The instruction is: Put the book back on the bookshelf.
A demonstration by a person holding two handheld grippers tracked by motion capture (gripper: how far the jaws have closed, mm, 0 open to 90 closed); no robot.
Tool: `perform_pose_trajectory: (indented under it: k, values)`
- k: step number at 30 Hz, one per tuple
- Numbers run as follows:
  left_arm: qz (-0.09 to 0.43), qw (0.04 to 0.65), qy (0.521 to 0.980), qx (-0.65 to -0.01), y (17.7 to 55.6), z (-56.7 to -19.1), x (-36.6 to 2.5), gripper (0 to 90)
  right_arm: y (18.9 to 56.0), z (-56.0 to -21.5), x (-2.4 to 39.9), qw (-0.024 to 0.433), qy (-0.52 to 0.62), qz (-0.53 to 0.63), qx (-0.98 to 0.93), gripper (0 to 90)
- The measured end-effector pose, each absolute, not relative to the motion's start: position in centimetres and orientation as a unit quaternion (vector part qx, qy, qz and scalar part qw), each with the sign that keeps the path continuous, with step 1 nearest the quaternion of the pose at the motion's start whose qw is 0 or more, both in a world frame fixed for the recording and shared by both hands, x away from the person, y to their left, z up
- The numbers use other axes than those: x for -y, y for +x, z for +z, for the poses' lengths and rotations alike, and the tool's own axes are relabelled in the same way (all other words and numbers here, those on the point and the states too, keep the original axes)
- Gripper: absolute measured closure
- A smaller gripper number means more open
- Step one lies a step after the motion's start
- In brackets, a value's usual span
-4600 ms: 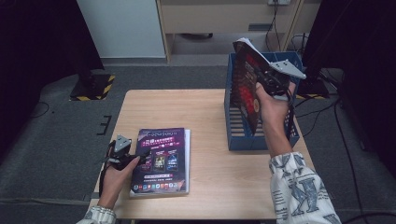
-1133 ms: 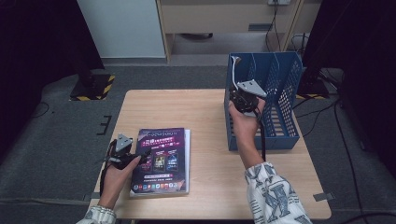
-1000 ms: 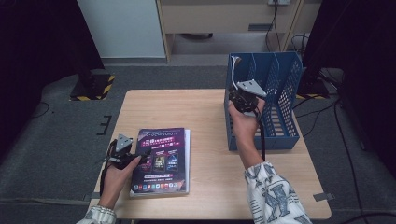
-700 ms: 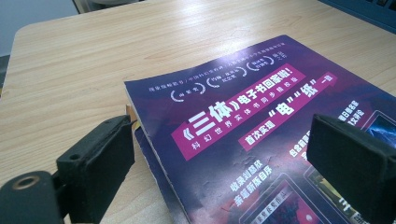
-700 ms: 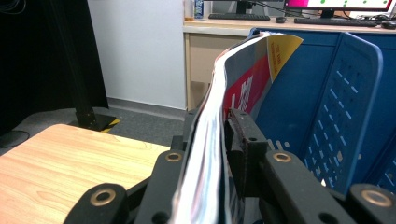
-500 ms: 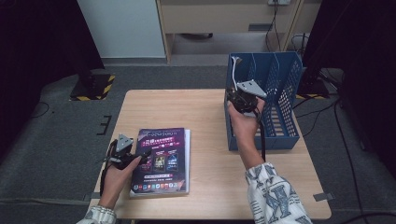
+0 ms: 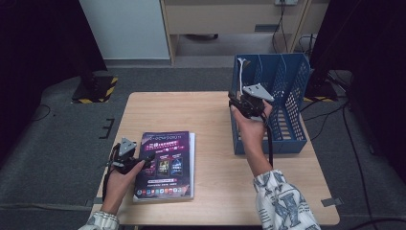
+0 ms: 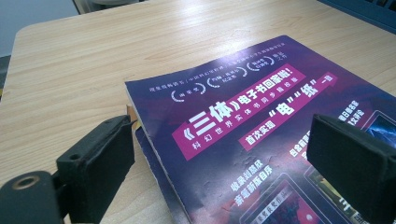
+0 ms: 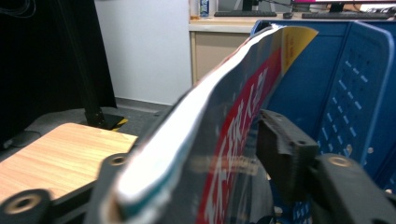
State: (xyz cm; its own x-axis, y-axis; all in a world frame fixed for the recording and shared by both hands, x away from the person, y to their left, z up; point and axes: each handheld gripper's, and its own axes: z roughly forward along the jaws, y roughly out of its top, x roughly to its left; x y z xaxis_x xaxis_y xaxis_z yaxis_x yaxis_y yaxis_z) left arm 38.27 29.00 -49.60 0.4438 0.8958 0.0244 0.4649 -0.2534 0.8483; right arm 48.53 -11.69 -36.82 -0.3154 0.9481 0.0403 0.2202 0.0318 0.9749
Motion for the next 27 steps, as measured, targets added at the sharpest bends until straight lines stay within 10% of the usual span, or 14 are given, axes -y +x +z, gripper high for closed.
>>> perform_pose_trajectory:
  k: [27]
  values:
    - [0.267,0.409,0.743,-0.458,38.2,-49.6,-29.2,7.0,44.9,-39.1,13.4,0.326,0.425,0.512,-0.672,22.6]
